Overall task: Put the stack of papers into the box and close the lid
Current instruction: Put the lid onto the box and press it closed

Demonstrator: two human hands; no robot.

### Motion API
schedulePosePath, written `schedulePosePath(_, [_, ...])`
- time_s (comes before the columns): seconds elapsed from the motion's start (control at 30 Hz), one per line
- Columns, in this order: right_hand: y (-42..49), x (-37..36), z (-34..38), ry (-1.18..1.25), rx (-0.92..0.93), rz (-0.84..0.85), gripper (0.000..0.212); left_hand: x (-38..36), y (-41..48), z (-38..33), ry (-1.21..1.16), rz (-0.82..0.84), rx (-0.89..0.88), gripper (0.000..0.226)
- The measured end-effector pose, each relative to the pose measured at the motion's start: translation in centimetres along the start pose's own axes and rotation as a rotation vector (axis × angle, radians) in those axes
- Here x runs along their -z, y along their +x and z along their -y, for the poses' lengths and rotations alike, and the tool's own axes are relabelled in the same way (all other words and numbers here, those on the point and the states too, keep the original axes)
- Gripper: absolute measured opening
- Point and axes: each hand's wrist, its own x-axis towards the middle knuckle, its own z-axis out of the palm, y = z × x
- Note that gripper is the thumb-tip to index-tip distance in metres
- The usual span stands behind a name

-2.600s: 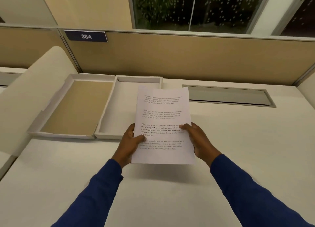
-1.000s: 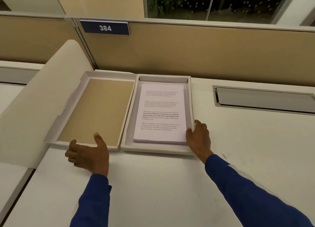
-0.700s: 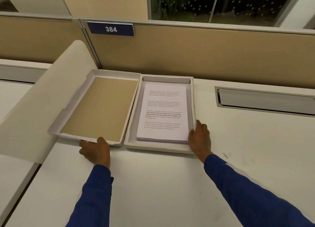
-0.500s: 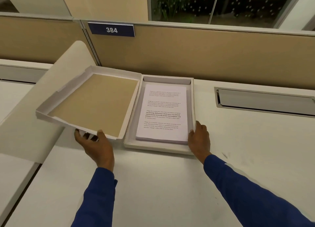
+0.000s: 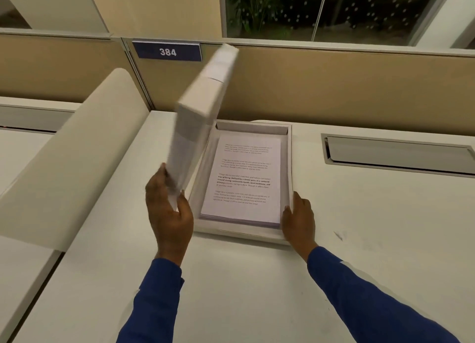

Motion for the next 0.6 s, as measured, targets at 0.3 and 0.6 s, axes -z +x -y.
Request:
schedulePosePath(0.3, [2.5,5.8,3.1,0.607,-0.343,0.047,0.050,-2.4,-3.0,1.8,0.177,0.292,-0.336,0.065])
schedulePosePath(0.6, [1.8,6.1,3.7,0.517,-0.341,0.219,0.056,-3.1,-4.2,3.2,0.361,0.432,-0.380,0.064])
